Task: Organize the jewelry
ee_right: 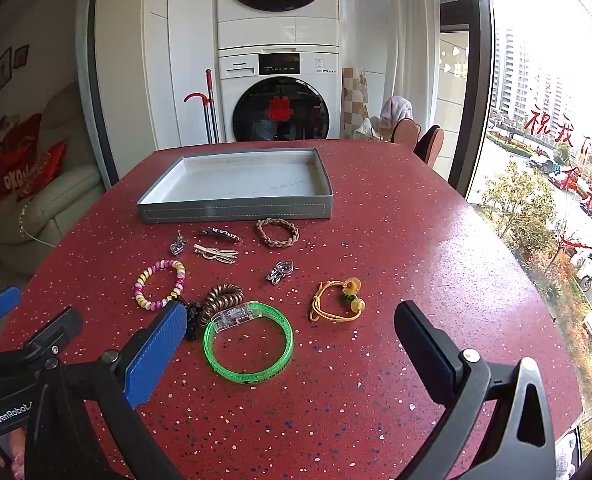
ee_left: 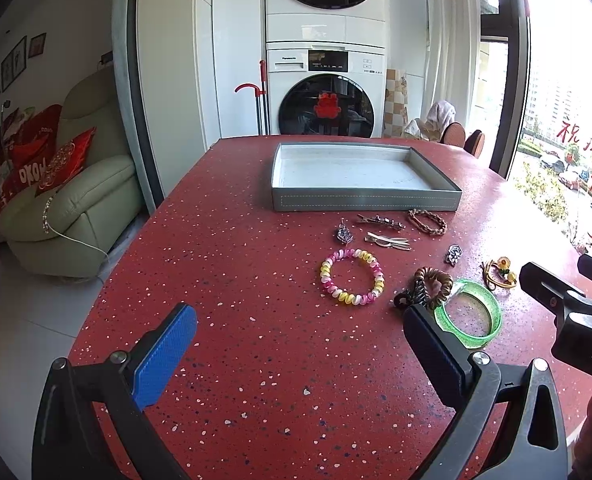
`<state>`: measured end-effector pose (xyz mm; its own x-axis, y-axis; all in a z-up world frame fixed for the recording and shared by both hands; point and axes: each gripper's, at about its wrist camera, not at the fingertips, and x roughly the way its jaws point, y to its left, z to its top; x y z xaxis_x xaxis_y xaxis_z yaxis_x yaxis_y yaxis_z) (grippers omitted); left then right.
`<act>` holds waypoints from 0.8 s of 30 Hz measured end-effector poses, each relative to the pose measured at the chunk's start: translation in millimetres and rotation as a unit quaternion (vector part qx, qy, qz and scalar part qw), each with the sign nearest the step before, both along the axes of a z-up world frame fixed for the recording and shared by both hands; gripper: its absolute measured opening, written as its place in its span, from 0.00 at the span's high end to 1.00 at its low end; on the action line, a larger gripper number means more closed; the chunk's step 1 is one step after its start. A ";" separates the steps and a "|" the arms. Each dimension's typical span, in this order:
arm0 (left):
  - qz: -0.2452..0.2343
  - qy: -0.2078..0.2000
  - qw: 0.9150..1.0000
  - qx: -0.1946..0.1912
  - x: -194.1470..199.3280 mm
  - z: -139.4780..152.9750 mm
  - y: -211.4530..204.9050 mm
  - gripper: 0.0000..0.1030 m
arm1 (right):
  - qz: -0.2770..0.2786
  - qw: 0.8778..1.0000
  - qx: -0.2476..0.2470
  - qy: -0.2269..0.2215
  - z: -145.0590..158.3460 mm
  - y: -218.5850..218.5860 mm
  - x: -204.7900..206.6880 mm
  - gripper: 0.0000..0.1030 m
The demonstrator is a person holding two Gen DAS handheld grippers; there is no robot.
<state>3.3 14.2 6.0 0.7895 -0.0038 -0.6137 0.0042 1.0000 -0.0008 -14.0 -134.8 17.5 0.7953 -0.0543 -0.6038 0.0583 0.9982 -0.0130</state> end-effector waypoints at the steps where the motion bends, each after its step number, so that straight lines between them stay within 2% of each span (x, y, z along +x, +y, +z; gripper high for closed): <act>1: 0.000 0.000 1.000 0.000 0.6 -1.8 1.0 0.00 | 0.000 1.000 0.000 0.000 0.2 0.1 0.0 0.00; 24: 0.000 0.003 1.000 -0.001 2.8 -2.7 -0.9 0.00 | 0.002 1.000 -0.002 -0.001 0.2 1.9 1.1 0.00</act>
